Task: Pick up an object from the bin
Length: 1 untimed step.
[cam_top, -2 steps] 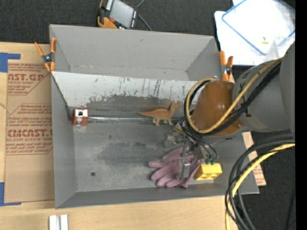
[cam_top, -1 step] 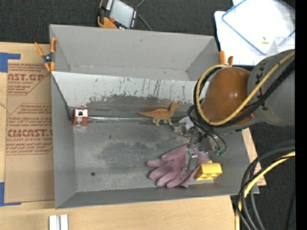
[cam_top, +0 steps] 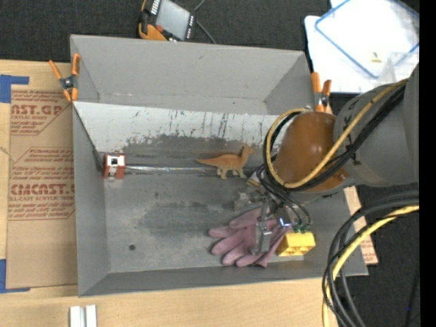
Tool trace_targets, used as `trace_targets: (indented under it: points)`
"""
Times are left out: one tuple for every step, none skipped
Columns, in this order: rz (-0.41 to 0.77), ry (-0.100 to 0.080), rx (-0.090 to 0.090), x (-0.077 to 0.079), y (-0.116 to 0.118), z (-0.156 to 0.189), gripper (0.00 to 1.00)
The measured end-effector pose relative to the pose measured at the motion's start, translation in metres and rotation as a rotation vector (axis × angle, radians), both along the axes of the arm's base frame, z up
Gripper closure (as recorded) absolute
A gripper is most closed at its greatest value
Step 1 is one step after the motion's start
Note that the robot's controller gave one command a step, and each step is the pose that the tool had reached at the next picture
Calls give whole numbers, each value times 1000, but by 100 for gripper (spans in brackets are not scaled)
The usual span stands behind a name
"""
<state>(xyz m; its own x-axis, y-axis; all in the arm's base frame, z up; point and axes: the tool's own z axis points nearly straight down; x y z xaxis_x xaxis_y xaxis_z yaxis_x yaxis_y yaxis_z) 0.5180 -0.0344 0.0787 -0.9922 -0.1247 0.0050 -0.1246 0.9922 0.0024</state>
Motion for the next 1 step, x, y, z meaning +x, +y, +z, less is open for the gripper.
trace_targets:
  points:
    - [-59, -23, 0, -1, -7, -8, 0]
